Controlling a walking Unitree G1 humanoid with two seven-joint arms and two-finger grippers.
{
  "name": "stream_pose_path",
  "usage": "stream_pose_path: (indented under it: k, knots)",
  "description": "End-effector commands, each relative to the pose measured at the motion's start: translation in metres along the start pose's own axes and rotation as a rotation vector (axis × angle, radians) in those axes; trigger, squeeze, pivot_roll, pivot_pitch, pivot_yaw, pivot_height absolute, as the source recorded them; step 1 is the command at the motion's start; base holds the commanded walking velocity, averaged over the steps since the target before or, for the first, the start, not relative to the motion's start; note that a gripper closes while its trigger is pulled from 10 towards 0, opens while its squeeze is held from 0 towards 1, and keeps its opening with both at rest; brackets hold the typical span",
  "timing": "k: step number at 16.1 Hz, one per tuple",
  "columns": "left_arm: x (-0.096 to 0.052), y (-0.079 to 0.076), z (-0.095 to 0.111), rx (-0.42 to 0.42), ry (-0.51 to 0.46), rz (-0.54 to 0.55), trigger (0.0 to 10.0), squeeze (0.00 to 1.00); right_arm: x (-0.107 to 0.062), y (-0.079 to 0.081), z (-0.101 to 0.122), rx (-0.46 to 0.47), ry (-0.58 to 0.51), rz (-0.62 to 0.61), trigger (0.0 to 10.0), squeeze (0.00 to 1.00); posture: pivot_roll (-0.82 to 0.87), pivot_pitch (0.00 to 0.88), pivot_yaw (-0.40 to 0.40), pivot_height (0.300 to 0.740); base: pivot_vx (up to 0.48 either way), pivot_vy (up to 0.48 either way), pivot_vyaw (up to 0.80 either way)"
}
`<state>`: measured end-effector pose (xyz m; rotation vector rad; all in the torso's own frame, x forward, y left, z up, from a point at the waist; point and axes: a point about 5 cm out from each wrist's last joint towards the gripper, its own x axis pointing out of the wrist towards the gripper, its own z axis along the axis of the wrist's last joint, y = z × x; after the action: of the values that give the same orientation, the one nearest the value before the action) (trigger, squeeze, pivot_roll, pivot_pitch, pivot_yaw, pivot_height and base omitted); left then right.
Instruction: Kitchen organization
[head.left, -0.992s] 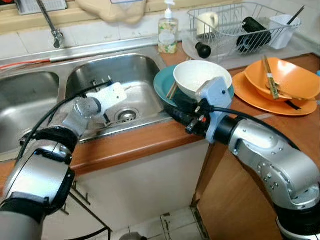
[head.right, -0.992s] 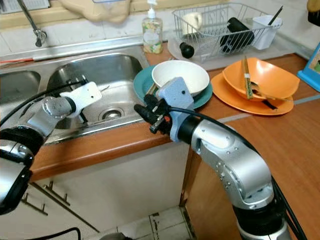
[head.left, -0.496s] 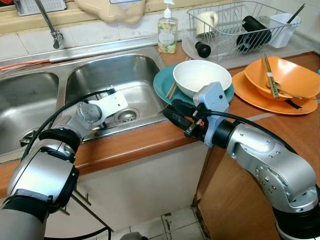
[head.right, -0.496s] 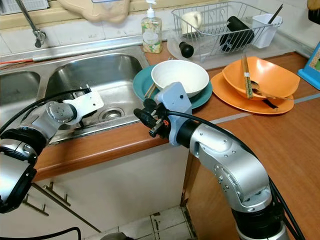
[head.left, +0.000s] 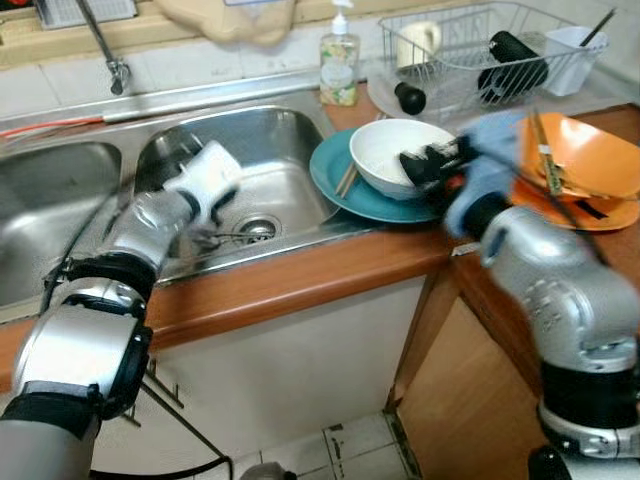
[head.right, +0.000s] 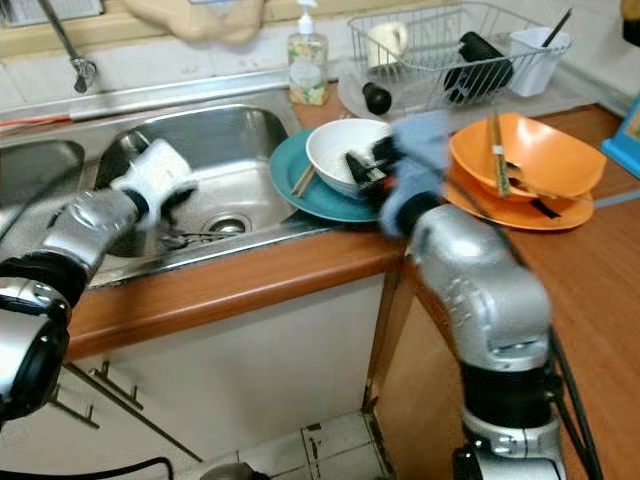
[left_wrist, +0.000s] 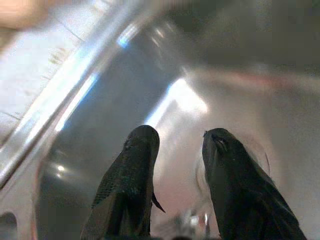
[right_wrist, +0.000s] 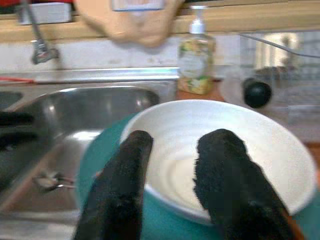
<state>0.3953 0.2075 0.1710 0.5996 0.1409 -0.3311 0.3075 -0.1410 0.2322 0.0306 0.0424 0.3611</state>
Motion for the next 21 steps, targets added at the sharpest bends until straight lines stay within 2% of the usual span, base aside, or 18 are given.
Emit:
stream_pose_path:
  k: [1,2,3,4,5,6,7,9,10,11,12,13,16,17,18,21]
  knots:
    - [-0.005,0.005,-0.002,-0.09,-0.064,0.038,10.0,0.0,0.003,-0.005,0.003,0.021,0.009,-0.024,10.0,1.0,-0.03,0.0,0.074,0.74,0.0,0.0,0.0]
    - [-0.009,0.003,-0.002,-0.145,-0.128,0.028,10.0,0.0,0.006,-0.011,0.003,0.036,0.018,-0.054,10.0,1.0,-0.02,0.0,0.067,0.74,0.0,0.0,0.0]
    - [-0.01,0.002,-0.003,-0.162,-0.148,0.023,10.0,0.0,0.007,-0.014,0.003,0.043,0.02,-0.064,10.0,1.0,-0.02,0.0,0.061,0.74,0.0,0.0,0.0]
    - [-0.015,-0.002,-0.003,-0.18,-0.206,0.004,10.0,0.0,0.011,-0.02,0.004,0.082,0.029,-0.096,10.0,1.0,-0.01,0.0,0.054,0.74,0.0,0.0,0.0]
    - [-0.025,-0.009,-0.004,-0.235,-0.281,-0.022,10.0,0.0,0.016,-0.029,0.005,0.138,0.053,-0.145,10.0,1.0,-0.01,0.0,0.045,0.74,0.0,0.0,0.0]
    - [-0.03,-0.013,-0.004,-0.246,-0.301,-0.042,10.0,0.1,0.019,-0.032,0.004,0.158,0.063,-0.159,10.0,1.0,-0.01,0.0,0.04,0.74,0.0,0.0,0.0]
    - [-0.039,-0.02,-0.002,-0.269,-0.339,-0.078,10.0,1.0,0.022,-0.037,0.003,0.183,0.085,-0.184,10.0,1.0,0.0,0.0,0.032,0.74,0.0,0.0,0.0]
    - [-0.055,-0.033,0.003,-0.289,-0.393,-0.134,10.0,1.0,0.028,-0.044,-0.001,0.228,0.134,-0.22,10.0,0.87,0.01,0.0,0.025,0.74,0.0,0.0,0.0]
    - [-0.065,-0.039,0.008,-0.304,-0.425,-0.15,10.0,0.98,0.03,-0.049,-0.002,0.264,0.13,-0.254,10.0,0.0,0.01,0.0,0.023,0.74,0.0,0.0,0.0]
    - [-0.074,-0.044,0.012,-0.331,-0.445,-0.167,10.0,0.27,0.032,-0.052,-0.003,0.29,0.139,-0.274,10.0,0.0,0.01,0.0,0.023,0.74,0.0,0.0,0.0]
    - [-0.08,-0.049,0.013,-0.343,-0.446,-0.189,10.0,0.0,0.034,-0.054,-0.004,0.314,0.143,-0.288,10.0,0.0,0.01,0.0,0.022,0.74,0.0,0.0,0.0]
    - [-0.082,-0.051,0.013,-0.344,-0.443,-0.196,10.0,0.0,0.035,-0.055,-0.004,0.324,0.145,-0.293,10.0,0.0,0.01,0.0,0.022,0.74,0.0,0.0,0.0]
    - [-0.093,-0.068,0.018,-0.361,-0.411,-0.262,10.0,0.0,0.038,-0.056,-0.008,0.448,0.179,-0.283,10.0,0.0,0.0,0.0,0.029,0.74,0.0,0.0,0.0]
    - [-0.098,-0.076,0.021,-0.379,-0.403,-0.284,10.0,0.0,0.038,-0.055,-0.009,0.502,0.184,-0.266,2.2,0.0,0.0,0.0,0.032,0.74,0.0,0.0,0.0]
    - [-0.099,-0.081,0.021,-0.387,-0.398,-0.295,10.0,0.0,0.037,-0.055,-0.011,0.538,0.189,-0.252,0.0,0.0,0.0,0.0,0.032,0.74,0.0,0.0,0.0]
    - [-0.101,-0.084,0.023,-0.396,-0.389,-0.305,10.0,0.0,0.036,-0.054,-0.017,0.59,0.222,-0.239,0.0,0.0,0.0,0.0,0.034,0.74,0.0,0.0,0.0]
